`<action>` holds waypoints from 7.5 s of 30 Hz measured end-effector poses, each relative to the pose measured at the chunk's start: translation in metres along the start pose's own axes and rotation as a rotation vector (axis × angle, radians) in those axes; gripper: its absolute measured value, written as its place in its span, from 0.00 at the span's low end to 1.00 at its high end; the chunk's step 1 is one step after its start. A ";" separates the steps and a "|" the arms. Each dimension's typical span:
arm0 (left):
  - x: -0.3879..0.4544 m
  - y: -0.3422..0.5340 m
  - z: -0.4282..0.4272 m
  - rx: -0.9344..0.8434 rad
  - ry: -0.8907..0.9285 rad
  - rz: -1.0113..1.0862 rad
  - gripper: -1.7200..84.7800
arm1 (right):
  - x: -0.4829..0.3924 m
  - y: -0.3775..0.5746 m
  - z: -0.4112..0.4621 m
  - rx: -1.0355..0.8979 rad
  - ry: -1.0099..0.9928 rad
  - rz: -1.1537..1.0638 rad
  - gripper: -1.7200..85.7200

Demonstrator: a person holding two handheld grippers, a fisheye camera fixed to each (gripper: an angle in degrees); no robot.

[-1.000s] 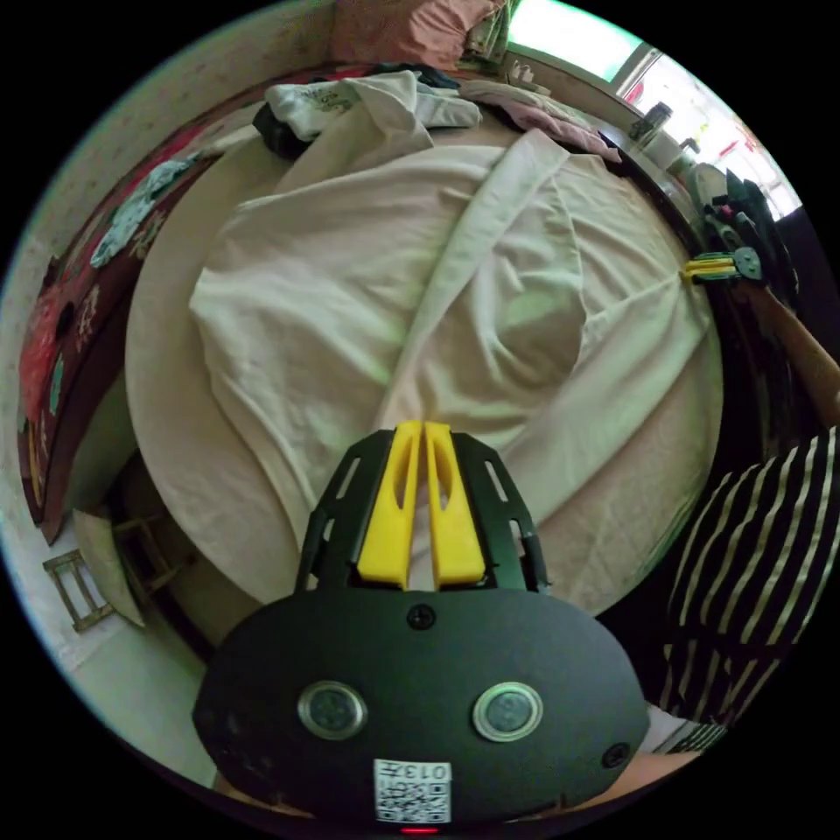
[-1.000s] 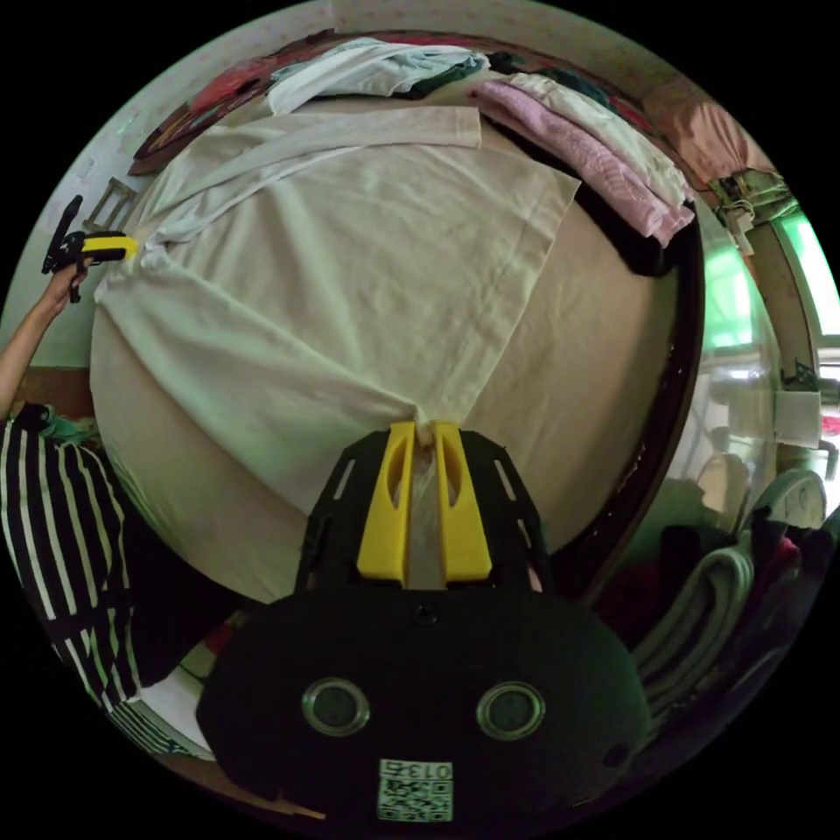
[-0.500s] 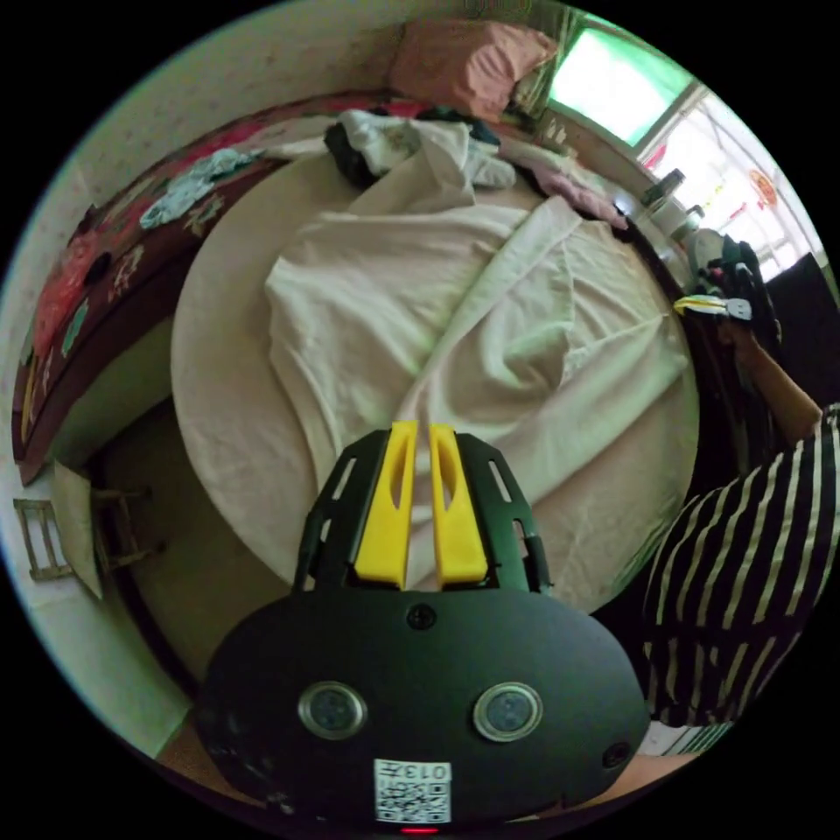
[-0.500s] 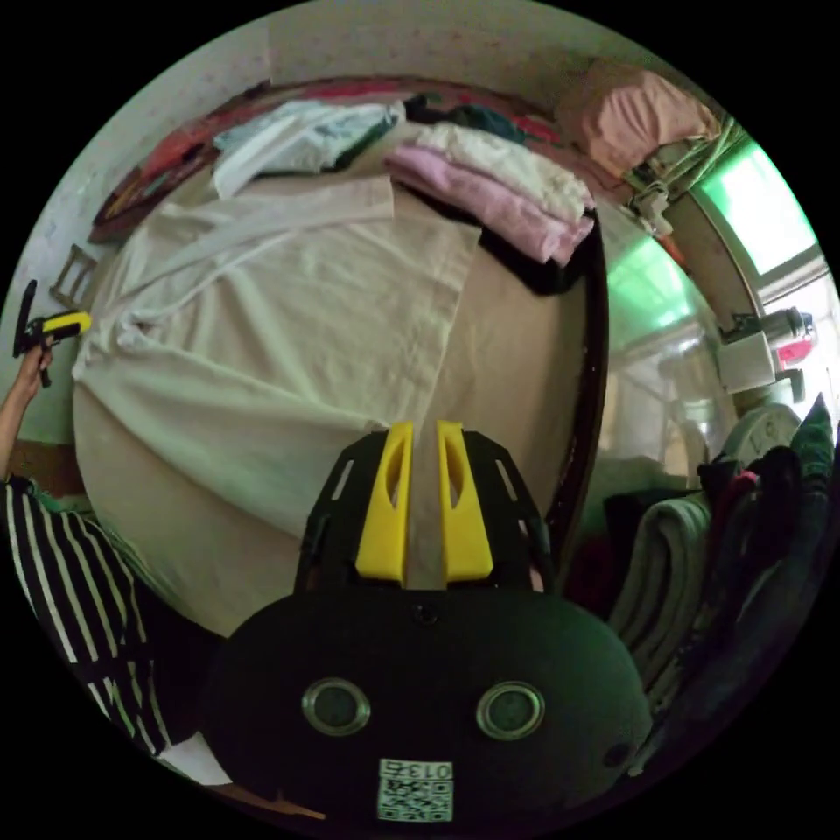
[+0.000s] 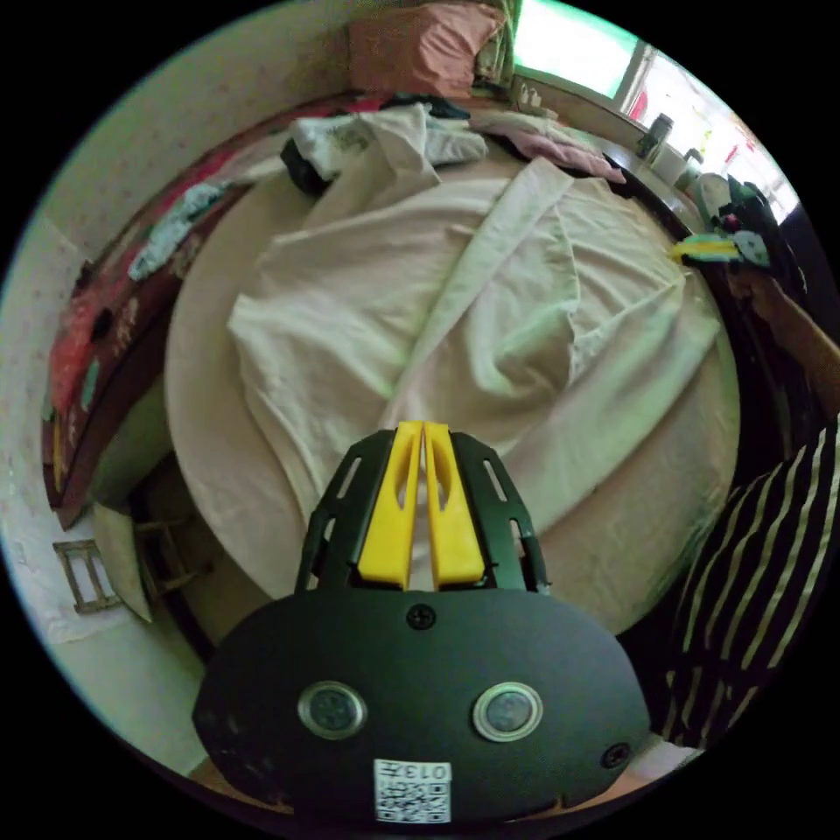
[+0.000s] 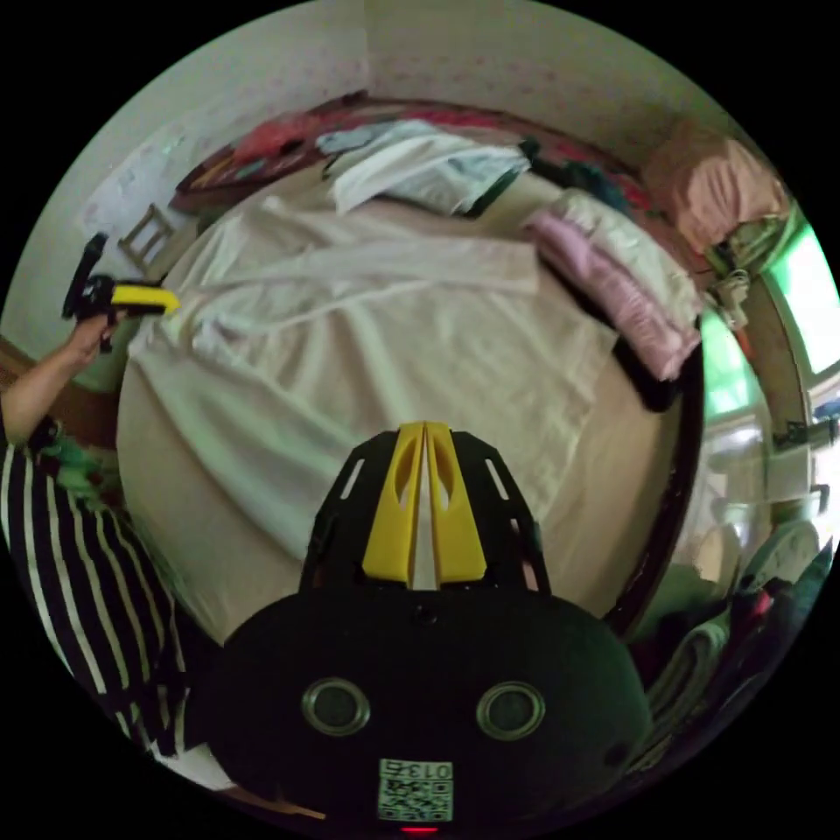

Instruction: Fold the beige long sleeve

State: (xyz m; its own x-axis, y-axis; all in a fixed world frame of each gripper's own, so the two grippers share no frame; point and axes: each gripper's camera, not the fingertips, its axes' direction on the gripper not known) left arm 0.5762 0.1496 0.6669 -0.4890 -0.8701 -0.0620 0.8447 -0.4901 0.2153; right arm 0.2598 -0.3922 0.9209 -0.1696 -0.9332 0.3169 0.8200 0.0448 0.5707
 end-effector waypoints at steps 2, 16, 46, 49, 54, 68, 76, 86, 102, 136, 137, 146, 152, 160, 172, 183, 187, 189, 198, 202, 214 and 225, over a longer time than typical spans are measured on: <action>0.010 -0.006 -0.017 0.070 -0.092 0.037 0.08 | 0.024 -0.017 -0.008 0.063 0.058 0.062 0.08; 0.052 -0.071 0.002 -0.125 -0.074 0.281 0.04 | 0.158 -0.121 0.086 -0.077 -0.179 0.363 0.07; 0.215 0.051 -0.042 -0.100 -0.351 0.496 0.03 | 0.110 0.183 0.030 -0.016 -0.291 0.565 0.04; 0.203 0.047 -0.048 -0.110 -0.250 0.433 0.04 | 0.101 0.181 0.022 0.017 -0.229 0.523 0.04; 0.170 0.075 -0.076 -0.113 -0.133 0.377 0.07 | 0.089 0.174 0.020 -0.125 -0.102 0.464 0.07; 0.019 0.074 -0.065 0.002 0.023 -0.003 0.12 | -0.090 -0.097 0.036 0.045 -0.267 -0.253 0.10; -0.003 0.087 -0.026 -0.092 -0.005 0.024 0.04 | -0.138 -0.165 0.098 -0.187 -0.280 -0.371 0.05; -0.048 0.139 -0.021 0.094 0.102 -0.256 0.02 | -0.111 -0.158 0.082 -0.047 -0.322 -0.161 0.04; 0.042 0.063 -0.006 -0.025 -0.176 0.128 0.02 | 0.009 0.059 0.004 -0.104 0.097 0.236 0.02; -0.255 -0.149 0.085 -0.053 0.088 -0.100 0.18 | 0.136 -0.193 0.060 -0.233 0.144 -0.182 0.12; -0.254 -0.151 0.088 -0.061 0.084 -0.093 0.18 | 0.138 -0.198 0.066 -0.262 0.151 -0.199 0.12; -0.266 -0.151 0.091 -0.030 0.123 -0.118 0.04 | 0.140 -0.213 0.067 -0.318 0.124 -0.176 0.05; -0.252 -0.104 0.036 0.183 0.118 -0.066 0.03 | 0.118 -0.184 0.008 -0.138 0.214 -0.193 0.03; -0.200 -0.002 -0.017 0.330 0.067 -0.052 0.03 | 0.062 -0.085 -0.058 0.053 0.293 -0.091 0.03; -0.148 0.062 0.054 0.062 0.019 -0.051 0.03 | 0.021 -0.006 0.020 -0.108 0.372 0.047 0.03; -0.190 0.122 0.033 0.099 0.070 -0.248 0.07 | 0.038 0.002 -0.029 -0.039 0.322 0.088 0.11; -0.212 0.112 0.023 0.193 0.099 -0.377 0.11 | 0.029 -0.070 -0.039 0.129 0.122 0.070 0.13; -0.208 0.088 0.023 0.222 0.097 -0.334 0.11 | 0.016 -0.136 -0.029 0.202 -0.041 0.041 0.13; -0.171 -0.038 0.065 0.137 0.163 -0.123 0.16 | -0.008 -0.368 0.040 0.125 -0.228 0.048 0.15; -0.161 -0.067 0.096 0.007 0.149 -0.083 0.13 | 0.001 -0.422 0.059 0.064 -0.170 0.115 0.16; -0.148 -0.059 0.085 0.076 0.161 -0.078 0.03 | 0.013 -0.452 0.073 -0.025 -0.098 0.119 0.04; -0.081 0.013 -0.009 0.345 -0.020 0.193 0.02 | 0.048 -0.152 -0.122 0.625 -0.458 -0.069 0.03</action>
State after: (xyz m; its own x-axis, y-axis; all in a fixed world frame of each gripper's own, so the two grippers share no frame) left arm 0.6286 0.2136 0.6659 -0.3352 -0.9417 0.0300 0.8004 -0.2678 0.5364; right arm 0.1936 -0.4869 0.7569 -0.5299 -0.7066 0.4691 0.3619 0.3118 0.8785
